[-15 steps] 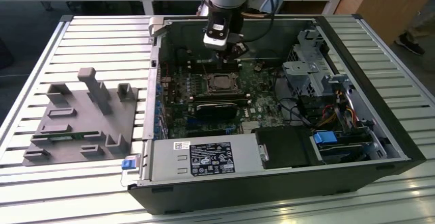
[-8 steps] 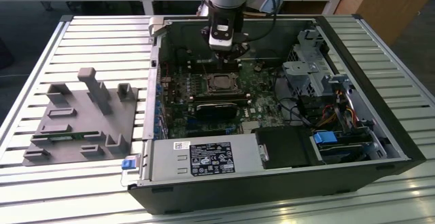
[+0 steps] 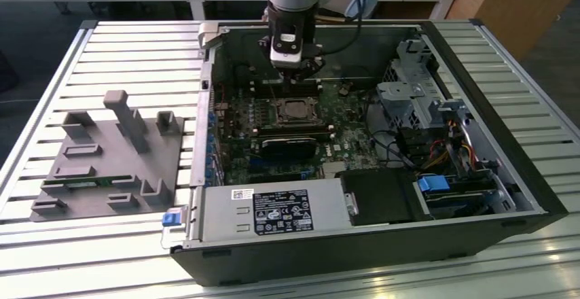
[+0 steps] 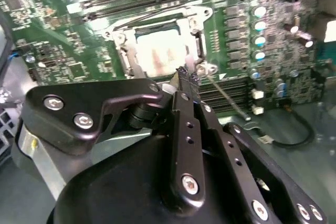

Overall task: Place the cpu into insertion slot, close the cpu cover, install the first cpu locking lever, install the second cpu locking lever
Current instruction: 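Install the first cpu locking lever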

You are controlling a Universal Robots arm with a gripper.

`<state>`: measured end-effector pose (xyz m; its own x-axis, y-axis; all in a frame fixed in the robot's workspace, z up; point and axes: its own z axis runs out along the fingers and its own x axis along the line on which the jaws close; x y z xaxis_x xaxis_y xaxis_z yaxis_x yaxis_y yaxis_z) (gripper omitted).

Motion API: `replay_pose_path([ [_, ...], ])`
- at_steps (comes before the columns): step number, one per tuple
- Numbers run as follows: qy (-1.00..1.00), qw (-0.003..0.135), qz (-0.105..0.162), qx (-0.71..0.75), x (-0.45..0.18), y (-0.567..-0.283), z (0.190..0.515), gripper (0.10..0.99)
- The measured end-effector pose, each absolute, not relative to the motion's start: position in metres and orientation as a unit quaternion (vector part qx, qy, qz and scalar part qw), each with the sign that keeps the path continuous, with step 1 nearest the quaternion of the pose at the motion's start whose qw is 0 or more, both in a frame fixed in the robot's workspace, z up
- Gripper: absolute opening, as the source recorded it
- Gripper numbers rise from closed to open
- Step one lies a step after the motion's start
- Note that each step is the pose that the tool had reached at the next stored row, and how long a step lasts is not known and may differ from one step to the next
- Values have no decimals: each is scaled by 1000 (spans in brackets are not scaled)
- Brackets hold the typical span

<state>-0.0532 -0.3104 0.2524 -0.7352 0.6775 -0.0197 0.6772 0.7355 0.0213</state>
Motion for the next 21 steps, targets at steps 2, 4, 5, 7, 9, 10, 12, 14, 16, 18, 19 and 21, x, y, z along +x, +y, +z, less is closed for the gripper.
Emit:
replay_pose_path([
  [2, 938, 13, 6, 348, -53, -310, 252, 106],
  [4, 944, 13, 7, 331, -53, -310, 252, 106],
  [5, 947, 13, 7, 322, -53, -310, 252, 106],
  [7, 952, 13, 7, 305, -53, -310, 252, 106],
  [9, 958, 12, 7, 288, -53, -310, 252, 106],
  [10, 960, 12, 7, 279, -53, -310, 252, 106],
  [12, 965, 12, 8, 261, -53, -310, 252, 106],
  [14, 970, 12, 8, 244, -53, -310, 252, 106],
  [16, 974, 12, 8, 226, -53, -310, 252, 106],
  [18, 978, 12, 8, 209, -53, -310, 252, 106],
  [19, 980, 12, 8, 200, -53, -310, 252, 106],
  [21, 983, 12, 9, 181, -53, -310, 252, 106],
])
